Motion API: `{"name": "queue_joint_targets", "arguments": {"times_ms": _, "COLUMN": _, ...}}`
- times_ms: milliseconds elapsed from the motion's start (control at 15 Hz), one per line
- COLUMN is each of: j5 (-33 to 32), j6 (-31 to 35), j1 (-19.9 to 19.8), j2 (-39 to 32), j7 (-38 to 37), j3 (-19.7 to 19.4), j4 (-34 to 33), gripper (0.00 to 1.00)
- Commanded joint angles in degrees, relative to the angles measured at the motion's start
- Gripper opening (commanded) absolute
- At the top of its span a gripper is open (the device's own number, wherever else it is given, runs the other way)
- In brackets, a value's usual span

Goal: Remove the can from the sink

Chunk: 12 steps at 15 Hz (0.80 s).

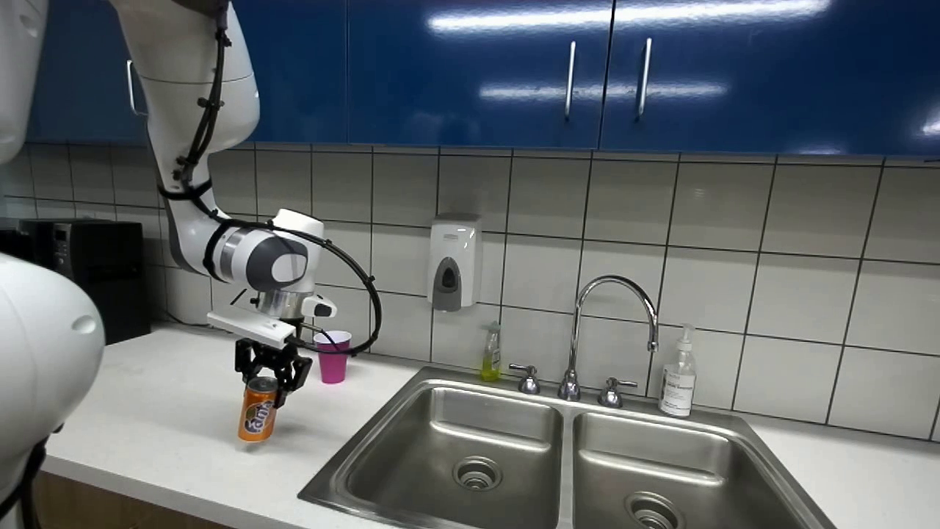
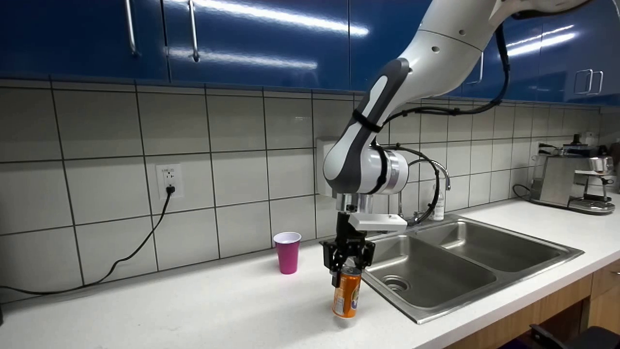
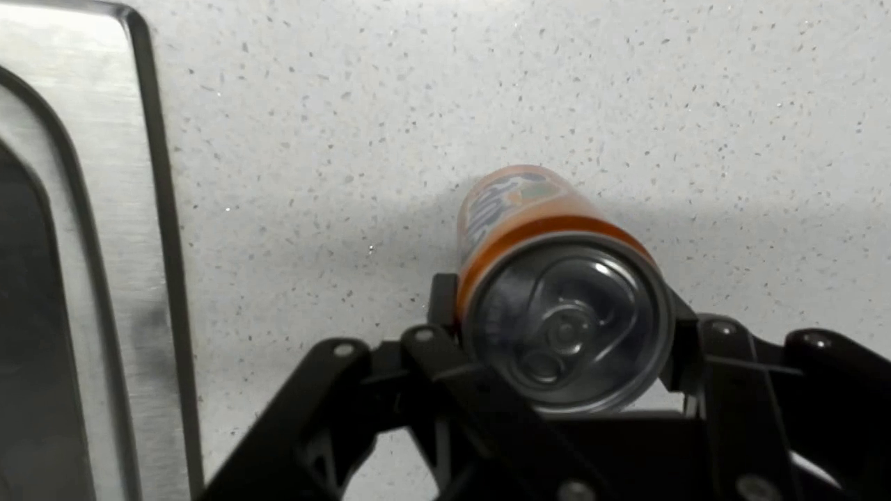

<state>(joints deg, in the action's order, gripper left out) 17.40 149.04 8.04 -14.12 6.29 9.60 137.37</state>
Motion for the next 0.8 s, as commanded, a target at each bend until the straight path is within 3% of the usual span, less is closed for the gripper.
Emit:
{"name": "queue_joint_targets", "arguments": {"times_ms": 0, "j5": -3.4, "j6": 3.2, "j1": 0.2, "j2": -1.4, "j7": -2.4, "j3": 0.0, "j4": -0.8, "gripper": 0.38}}
{"name": "queue_joint_targets", "arguments": {"times_ms": 733, "j5": -17.7, "j6": 6.5, "j1": 2.9, "j2": -3.4, "j7": -11.3, "j3": -4.0, "j4": -1.0, "gripper": 0.38}}
